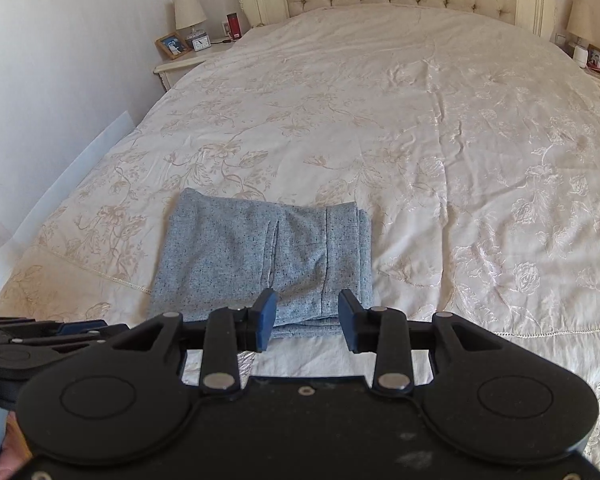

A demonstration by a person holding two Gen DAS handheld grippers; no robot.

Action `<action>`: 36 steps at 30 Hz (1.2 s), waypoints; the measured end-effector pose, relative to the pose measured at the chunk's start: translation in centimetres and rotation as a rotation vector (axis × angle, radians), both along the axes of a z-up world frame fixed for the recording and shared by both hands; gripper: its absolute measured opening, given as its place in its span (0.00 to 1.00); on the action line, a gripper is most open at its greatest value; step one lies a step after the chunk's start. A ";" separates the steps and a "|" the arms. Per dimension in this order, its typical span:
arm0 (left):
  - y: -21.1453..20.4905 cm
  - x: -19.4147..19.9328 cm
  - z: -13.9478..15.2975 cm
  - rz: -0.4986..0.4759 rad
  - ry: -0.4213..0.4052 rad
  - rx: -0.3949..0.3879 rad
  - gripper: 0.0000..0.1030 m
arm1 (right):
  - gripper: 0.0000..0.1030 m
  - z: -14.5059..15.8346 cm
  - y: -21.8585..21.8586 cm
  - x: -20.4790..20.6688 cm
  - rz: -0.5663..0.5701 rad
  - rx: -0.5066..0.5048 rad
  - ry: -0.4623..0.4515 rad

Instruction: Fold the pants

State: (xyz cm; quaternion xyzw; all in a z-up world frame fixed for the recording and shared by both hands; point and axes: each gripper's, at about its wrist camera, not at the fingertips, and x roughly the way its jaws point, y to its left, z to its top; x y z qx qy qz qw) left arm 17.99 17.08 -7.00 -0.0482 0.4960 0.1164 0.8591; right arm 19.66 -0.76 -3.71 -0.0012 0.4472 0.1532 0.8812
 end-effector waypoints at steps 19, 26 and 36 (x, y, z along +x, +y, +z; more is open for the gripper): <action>-0.3 -0.4 0.1 0.006 0.000 0.004 0.26 | 0.36 0.4 0.0 -0.2 0.016 -0.005 -0.011; -0.8 -0.6 0.0 -0.008 0.004 0.005 0.26 | 0.36 0.4 -0.1 -0.4 0.015 -0.001 -0.015; -1.2 -0.7 -0.2 -0.015 0.016 0.009 0.26 | 0.36 0.3 -0.7 -0.5 0.008 0.005 -0.010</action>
